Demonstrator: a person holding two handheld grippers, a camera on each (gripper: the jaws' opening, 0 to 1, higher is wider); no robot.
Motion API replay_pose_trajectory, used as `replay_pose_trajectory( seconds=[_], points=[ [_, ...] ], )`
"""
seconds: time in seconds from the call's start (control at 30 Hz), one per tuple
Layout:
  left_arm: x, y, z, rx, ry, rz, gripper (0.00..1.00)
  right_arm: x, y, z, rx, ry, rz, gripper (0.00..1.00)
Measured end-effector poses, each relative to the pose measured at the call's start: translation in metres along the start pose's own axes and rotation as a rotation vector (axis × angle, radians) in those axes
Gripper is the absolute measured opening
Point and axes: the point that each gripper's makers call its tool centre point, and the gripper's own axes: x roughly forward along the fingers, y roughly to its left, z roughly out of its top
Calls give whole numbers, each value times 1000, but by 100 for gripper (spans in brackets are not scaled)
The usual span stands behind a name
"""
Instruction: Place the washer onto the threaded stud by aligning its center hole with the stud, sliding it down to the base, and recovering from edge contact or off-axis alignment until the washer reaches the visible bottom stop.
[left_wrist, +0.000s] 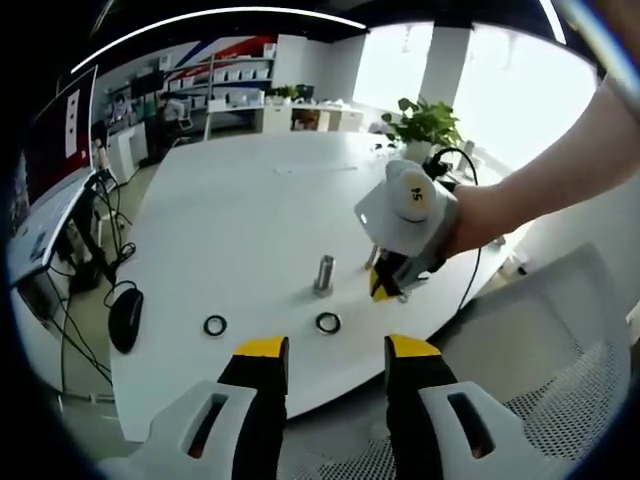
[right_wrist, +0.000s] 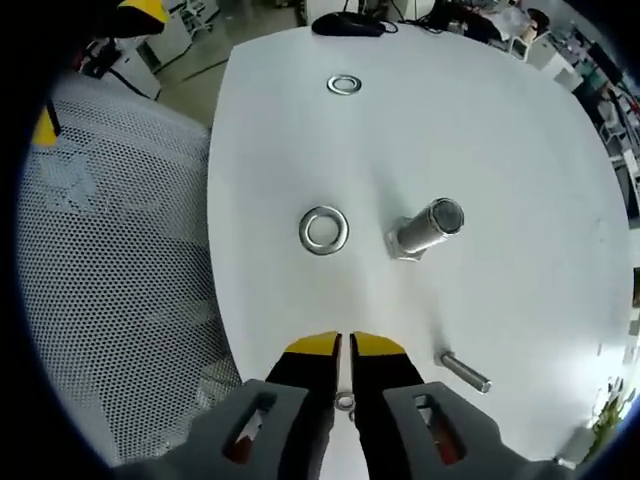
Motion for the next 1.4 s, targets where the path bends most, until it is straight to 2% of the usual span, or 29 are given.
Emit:
replay_pose_trajectory(
  seconds=[0.93,1.4],
  points=[
    [0,2,-1,1,5,13,36,-1,1,9,11,-29,0,22],
    [0,2,-1,1,7,15,36,-1,3,17,7,-42,8,24]
  ],
)
